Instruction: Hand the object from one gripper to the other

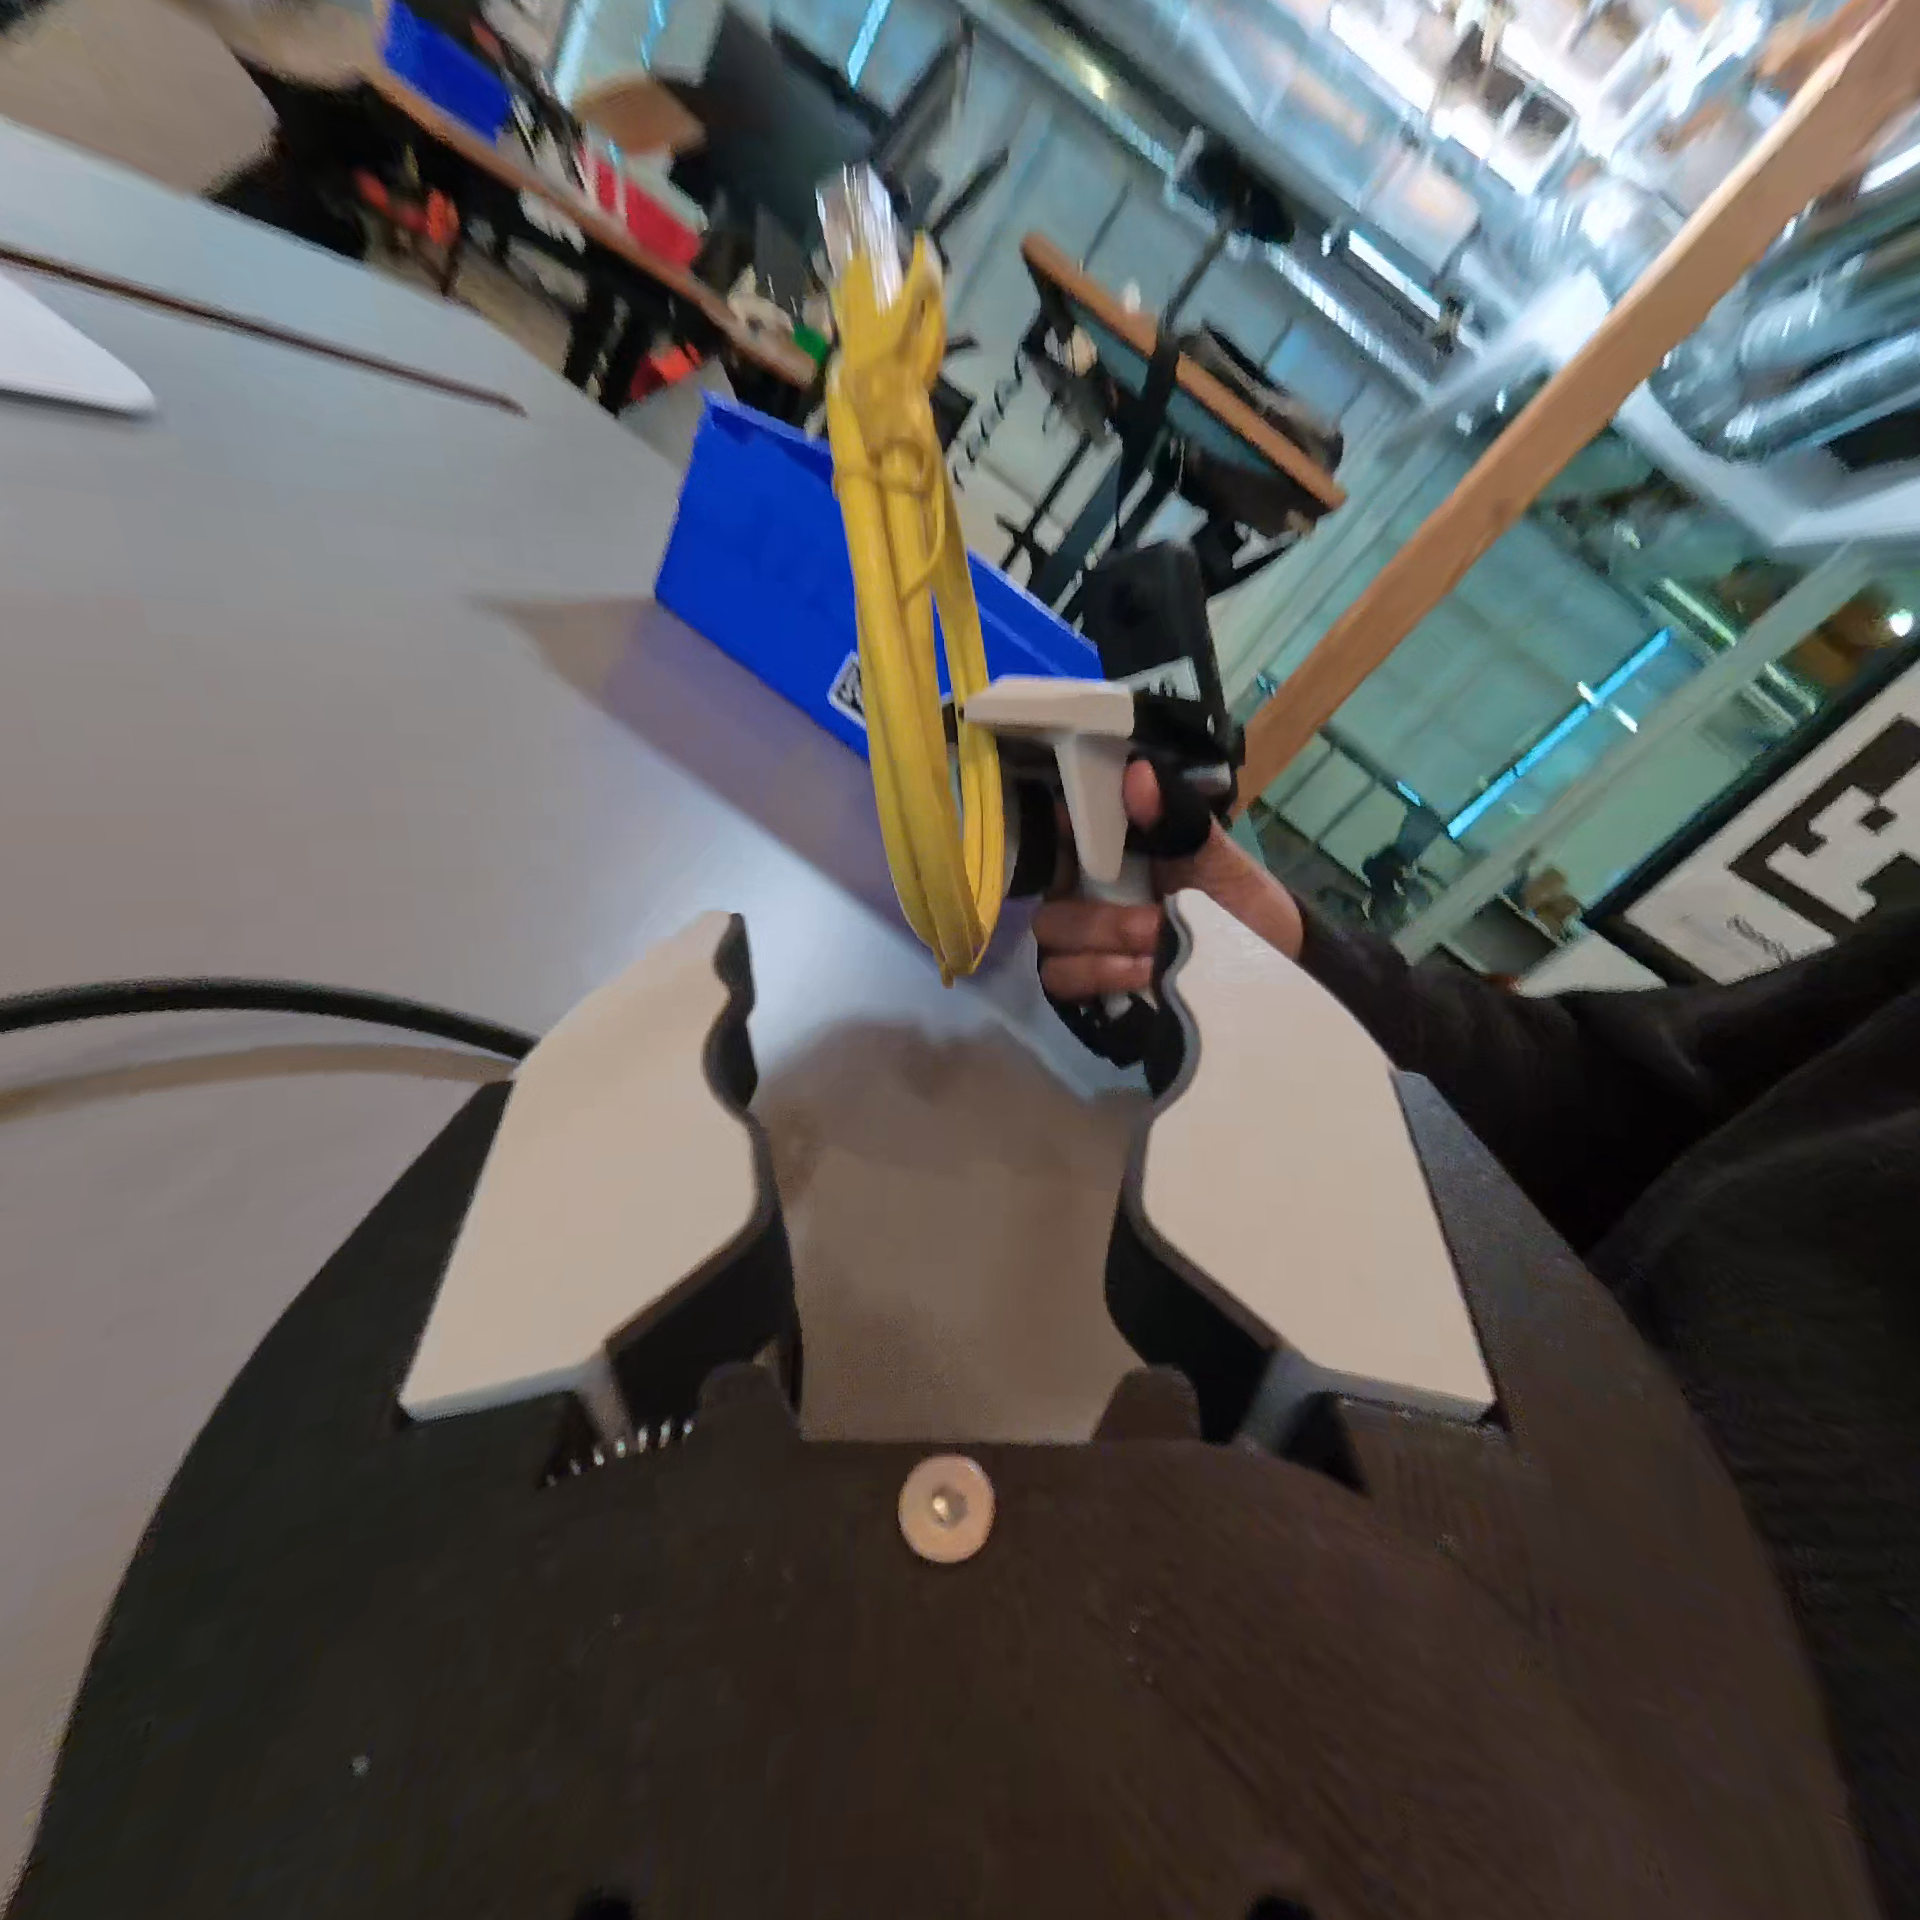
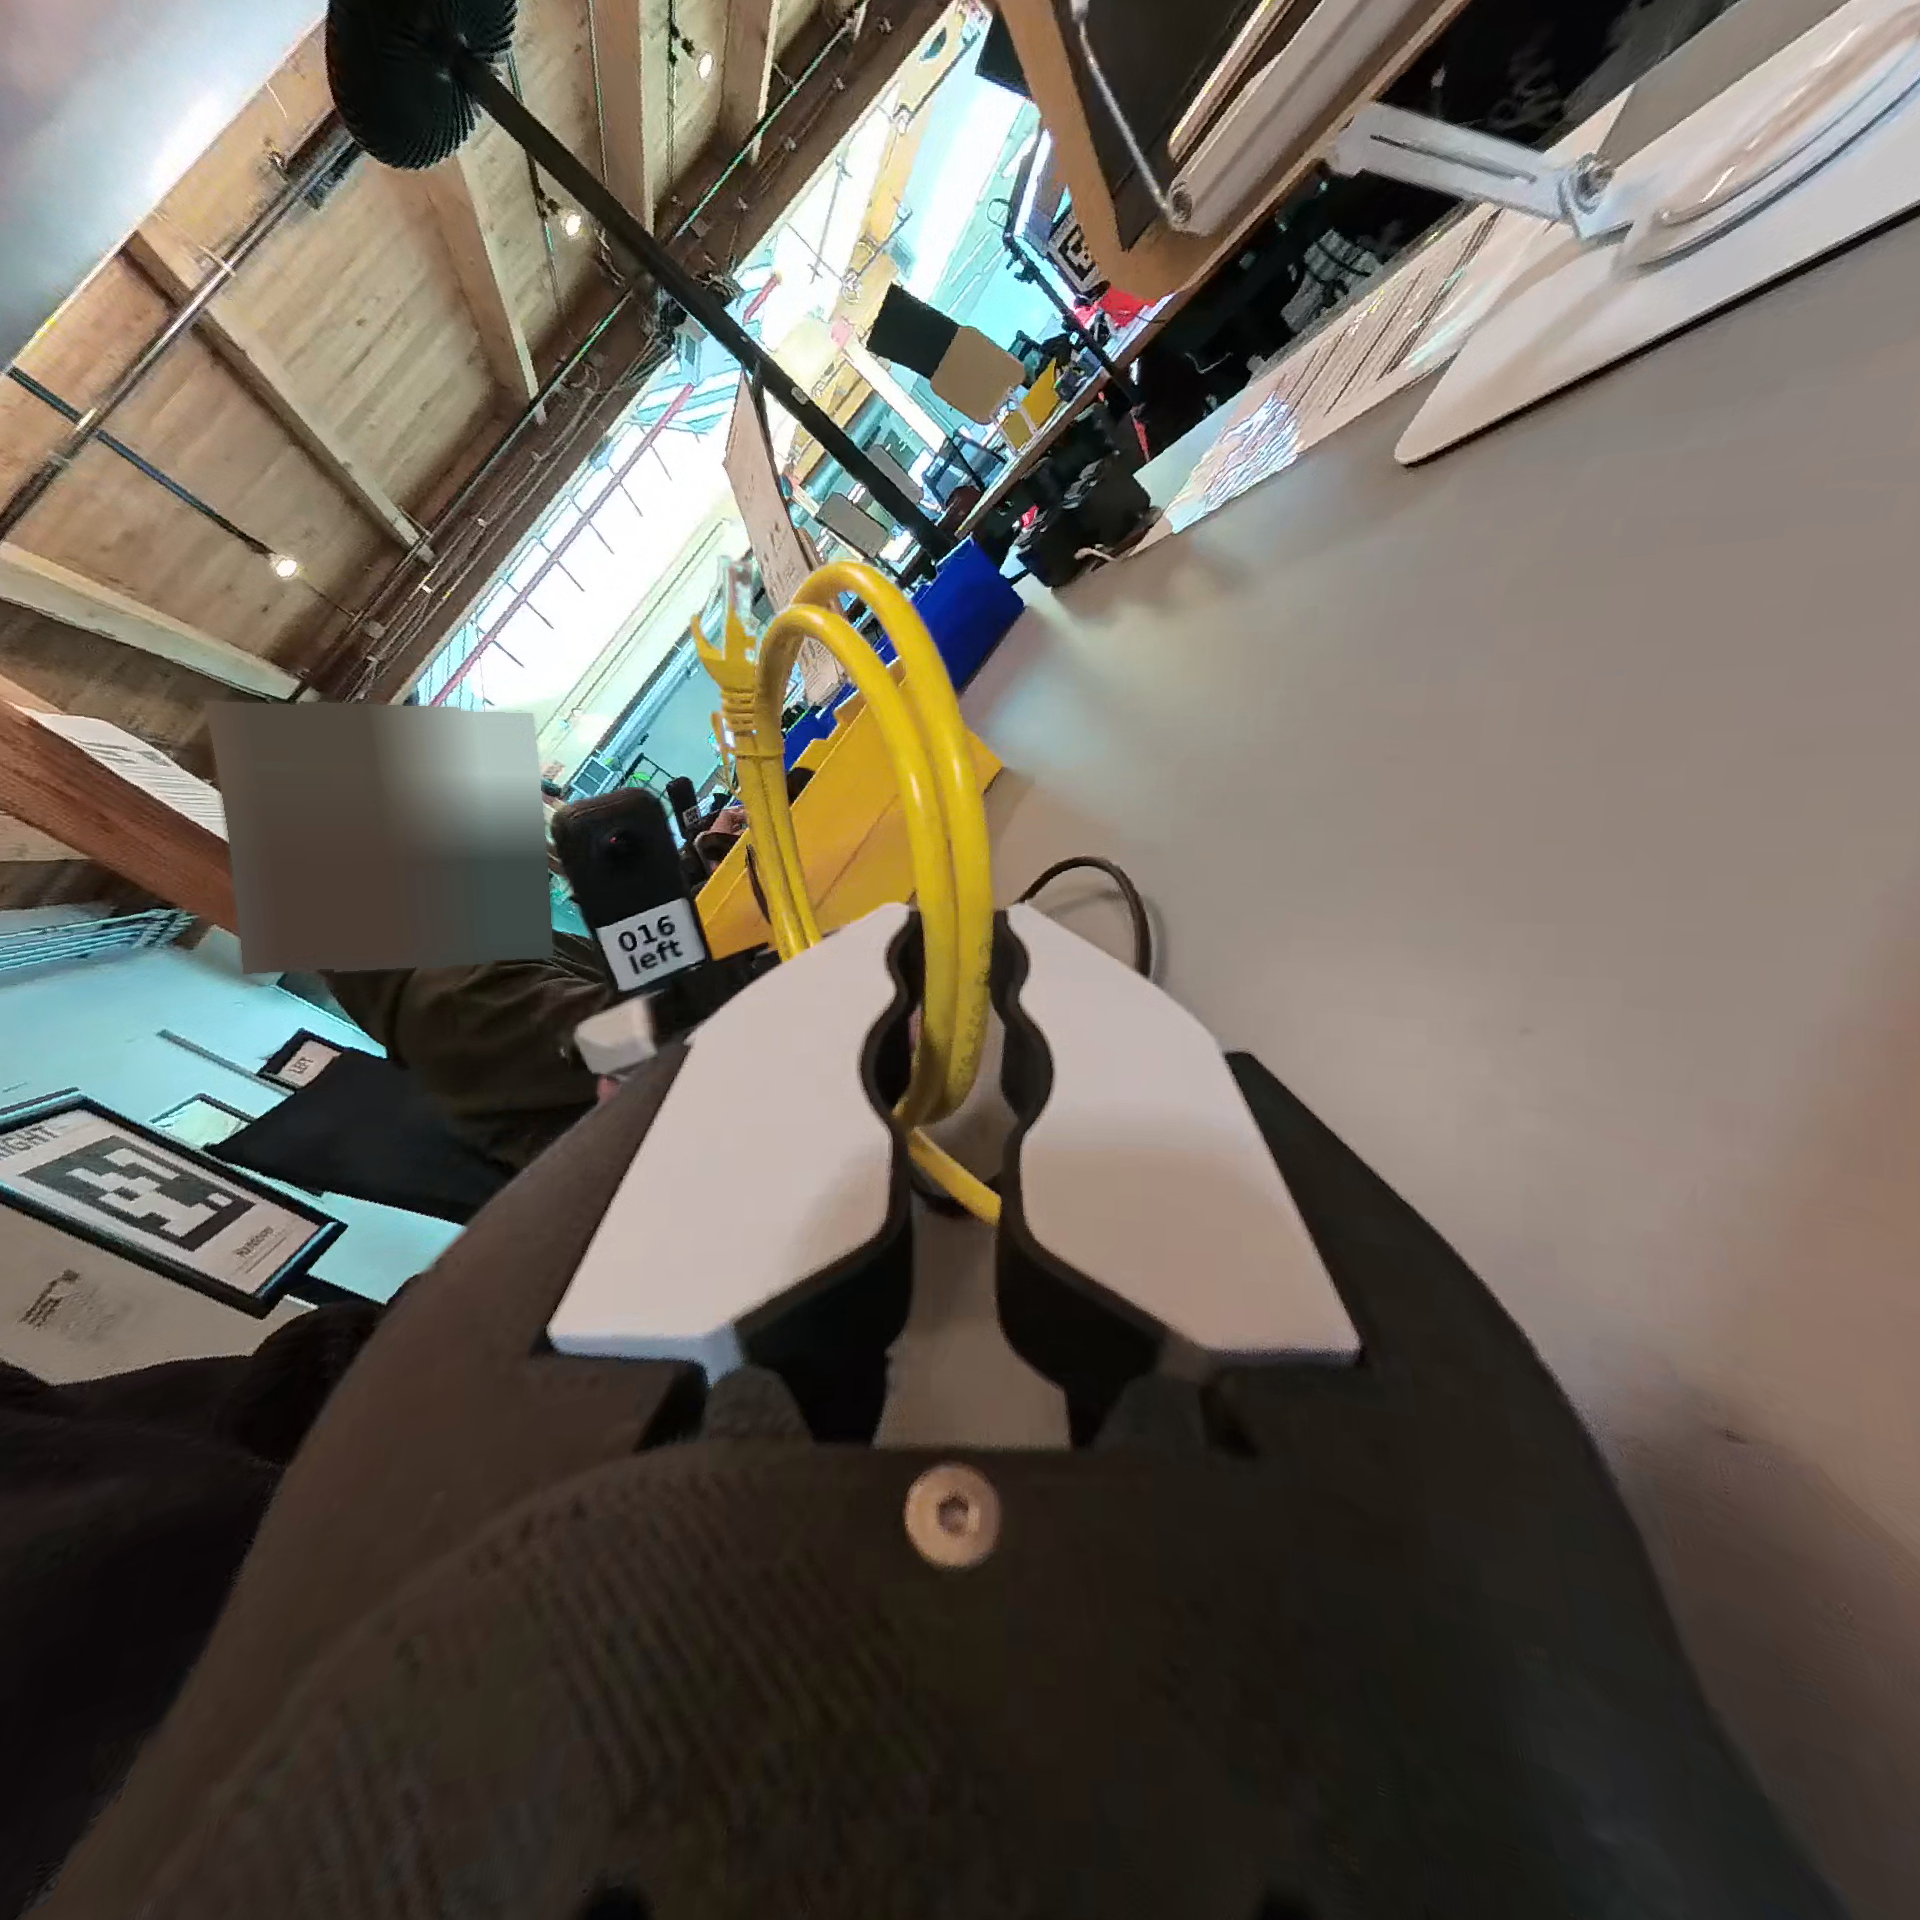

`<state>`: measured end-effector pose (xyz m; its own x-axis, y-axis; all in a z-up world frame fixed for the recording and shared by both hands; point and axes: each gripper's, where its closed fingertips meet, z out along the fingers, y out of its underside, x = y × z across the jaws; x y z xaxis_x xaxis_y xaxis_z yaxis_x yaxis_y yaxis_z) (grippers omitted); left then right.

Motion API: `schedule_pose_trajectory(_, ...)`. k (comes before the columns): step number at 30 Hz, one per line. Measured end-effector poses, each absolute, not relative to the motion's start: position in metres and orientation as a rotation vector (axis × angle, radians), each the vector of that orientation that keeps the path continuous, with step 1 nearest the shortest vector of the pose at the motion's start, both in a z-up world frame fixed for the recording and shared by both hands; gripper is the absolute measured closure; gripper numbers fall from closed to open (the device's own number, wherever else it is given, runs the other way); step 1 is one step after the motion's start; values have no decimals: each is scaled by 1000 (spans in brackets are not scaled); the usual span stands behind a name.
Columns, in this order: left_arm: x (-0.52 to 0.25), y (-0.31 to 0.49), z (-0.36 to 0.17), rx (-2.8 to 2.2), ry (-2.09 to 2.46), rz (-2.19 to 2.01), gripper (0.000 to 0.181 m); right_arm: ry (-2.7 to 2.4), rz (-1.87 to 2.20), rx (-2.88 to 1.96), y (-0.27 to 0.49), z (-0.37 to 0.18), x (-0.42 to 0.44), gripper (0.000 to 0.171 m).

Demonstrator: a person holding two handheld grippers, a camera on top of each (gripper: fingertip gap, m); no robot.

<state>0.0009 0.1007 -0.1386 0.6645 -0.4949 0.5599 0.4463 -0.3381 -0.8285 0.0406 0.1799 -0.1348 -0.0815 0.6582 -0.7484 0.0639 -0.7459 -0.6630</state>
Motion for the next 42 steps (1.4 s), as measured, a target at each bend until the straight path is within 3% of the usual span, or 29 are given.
schedule_pose_trajectory(5,17,98,-146,-1701,63,-1046,126,-848,1893,-1746,160,-132,35,159)
schedule_pose_trajectory(10,17,94,-141,-1652,43,-1152,166,-884,1891,-1723,148,-129,33,158)
schedule_pose_trajectory(17,21,90,-139,-1657,85,-1167,169,-896,1912,-1699,146,-127,35,154)
schedule_pose_trajectory(21,15,91,-135,-1628,52,-1173,170,-927,1827,-1677,151,-126,34,125)
schedule_pose_trajectory(25,-3,93,-127,-1521,-85,-1284,170,-1074,1531,-1522,153,-119,36,110)
schedule_pose_trajectory(33,-41,90,-112,-1230,-339,-1574,171,-1420,975,-1010,133,-106,42,114)
schedule_pose_trajectory(42,-23,89,-119,-1322,-286,-1611,170,-1582,365,-553,102,-120,37,112)
